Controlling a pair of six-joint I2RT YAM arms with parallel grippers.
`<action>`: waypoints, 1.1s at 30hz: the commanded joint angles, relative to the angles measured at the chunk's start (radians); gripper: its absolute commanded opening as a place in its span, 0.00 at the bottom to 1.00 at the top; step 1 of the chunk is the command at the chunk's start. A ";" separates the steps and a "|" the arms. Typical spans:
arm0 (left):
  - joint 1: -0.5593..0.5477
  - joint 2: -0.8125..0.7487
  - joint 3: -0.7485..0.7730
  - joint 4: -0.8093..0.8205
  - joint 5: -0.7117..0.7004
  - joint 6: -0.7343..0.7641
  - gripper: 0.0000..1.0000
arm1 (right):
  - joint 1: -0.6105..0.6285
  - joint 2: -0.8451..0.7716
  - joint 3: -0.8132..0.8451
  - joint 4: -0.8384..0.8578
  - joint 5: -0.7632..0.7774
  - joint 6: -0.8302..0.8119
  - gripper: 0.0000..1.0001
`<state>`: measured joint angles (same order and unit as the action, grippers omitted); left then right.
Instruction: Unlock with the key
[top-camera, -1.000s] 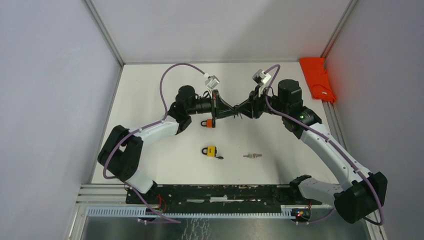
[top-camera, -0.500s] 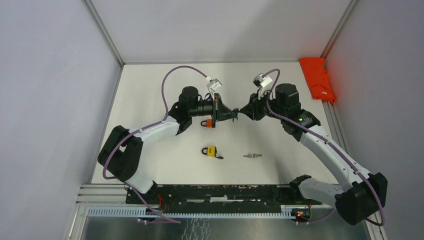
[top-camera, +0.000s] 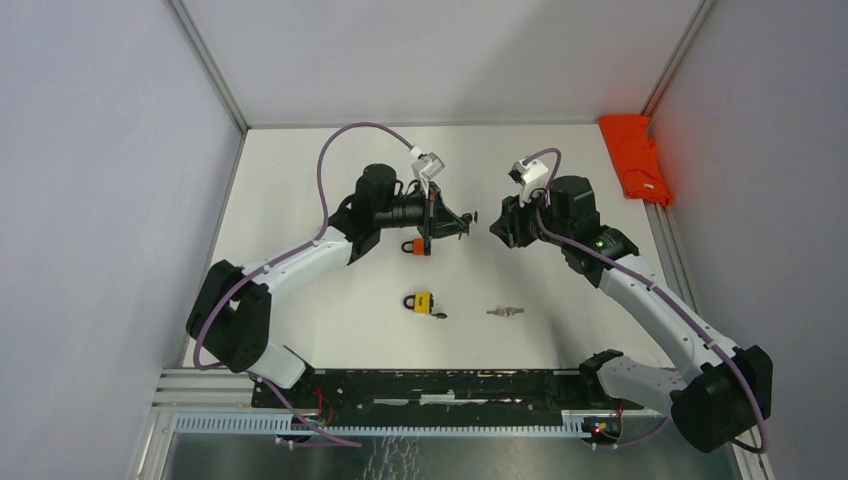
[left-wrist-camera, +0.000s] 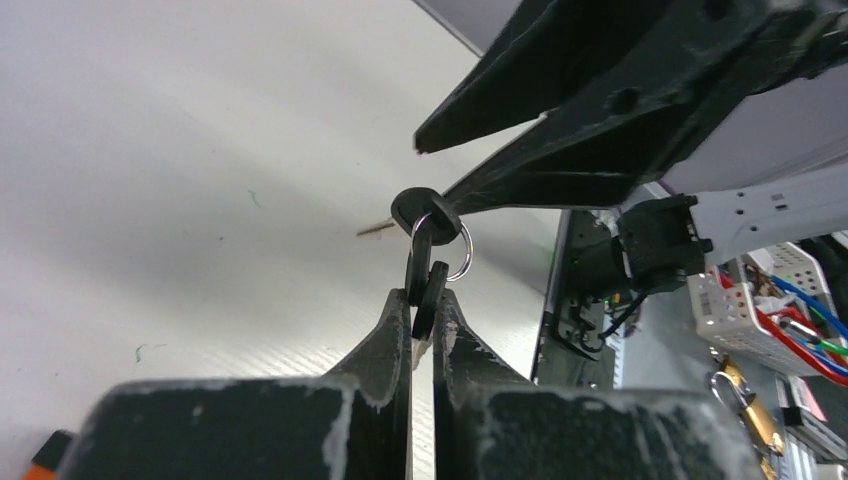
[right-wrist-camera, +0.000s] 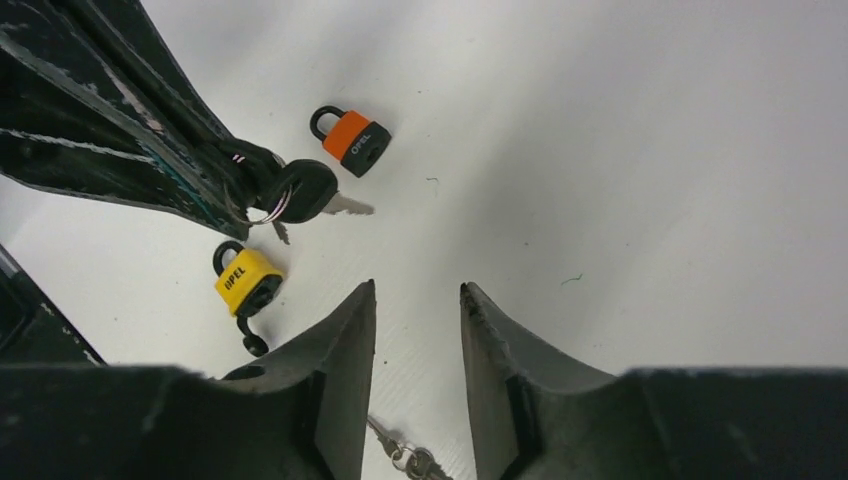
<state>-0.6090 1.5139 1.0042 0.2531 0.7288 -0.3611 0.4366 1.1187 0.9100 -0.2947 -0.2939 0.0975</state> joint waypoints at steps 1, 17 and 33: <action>-0.002 -0.011 0.054 -0.094 -0.059 0.103 0.02 | 0.000 -0.050 0.015 0.066 0.033 0.012 0.47; -0.028 0.012 0.093 -0.197 -0.108 0.164 0.02 | 0.000 0.076 -0.011 0.286 -0.181 0.151 0.50; -0.039 0.020 0.139 -0.242 -0.099 0.209 0.02 | 0.000 0.120 -0.091 0.346 -0.317 0.134 0.17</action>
<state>-0.6415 1.5307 1.0733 -0.0151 0.6228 -0.2081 0.4366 1.2587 0.8581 0.0425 -0.5732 0.2455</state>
